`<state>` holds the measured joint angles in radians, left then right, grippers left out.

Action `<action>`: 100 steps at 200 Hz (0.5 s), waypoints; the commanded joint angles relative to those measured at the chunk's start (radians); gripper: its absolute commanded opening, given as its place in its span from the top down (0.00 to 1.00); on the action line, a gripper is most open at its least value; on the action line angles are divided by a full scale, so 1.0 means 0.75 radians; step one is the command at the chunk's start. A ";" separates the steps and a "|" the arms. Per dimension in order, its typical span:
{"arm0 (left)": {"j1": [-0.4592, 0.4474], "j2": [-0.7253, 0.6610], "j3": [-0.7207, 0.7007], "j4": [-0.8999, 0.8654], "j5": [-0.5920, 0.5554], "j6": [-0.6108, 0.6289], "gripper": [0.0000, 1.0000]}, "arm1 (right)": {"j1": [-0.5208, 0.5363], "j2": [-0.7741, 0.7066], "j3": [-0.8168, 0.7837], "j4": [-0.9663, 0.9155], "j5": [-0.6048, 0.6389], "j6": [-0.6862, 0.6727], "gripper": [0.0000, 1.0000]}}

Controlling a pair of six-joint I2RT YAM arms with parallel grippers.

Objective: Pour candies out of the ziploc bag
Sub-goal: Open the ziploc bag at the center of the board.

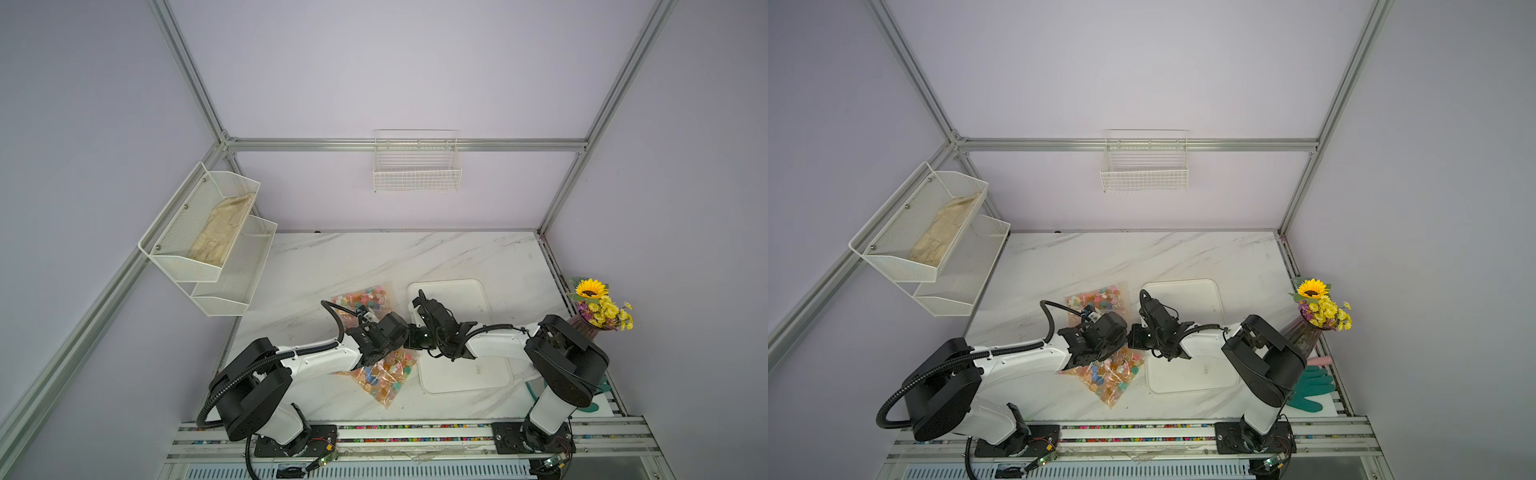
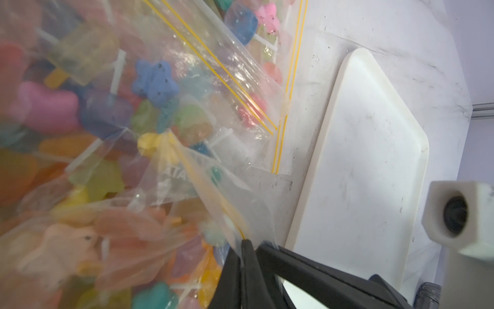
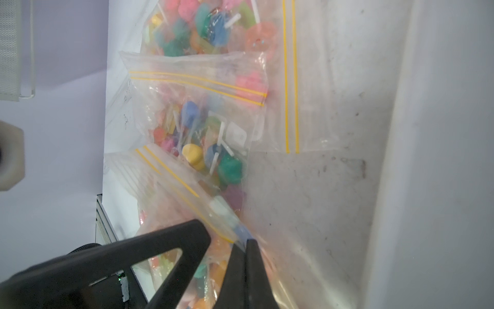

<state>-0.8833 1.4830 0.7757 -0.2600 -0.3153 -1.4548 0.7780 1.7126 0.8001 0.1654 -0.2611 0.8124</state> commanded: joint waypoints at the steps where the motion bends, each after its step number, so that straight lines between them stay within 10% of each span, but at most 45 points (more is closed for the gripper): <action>1: -0.016 -0.081 -0.098 -0.020 0.001 -0.018 1.00 | -0.048 -0.017 -0.011 0.103 0.034 0.036 1.00; 100: -0.016 -0.224 -0.205 -0.062 -0.060 -0.105 1.00 | -0.066 -0.107 -0.044 0.199 -0.081 -0.023 1.00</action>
<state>-0.8894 1.3483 0.6704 -0.2264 -0.3256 -1.5066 0.7601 1.6787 0.7734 0.2405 -0.3588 0.8036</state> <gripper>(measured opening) 0.047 0.041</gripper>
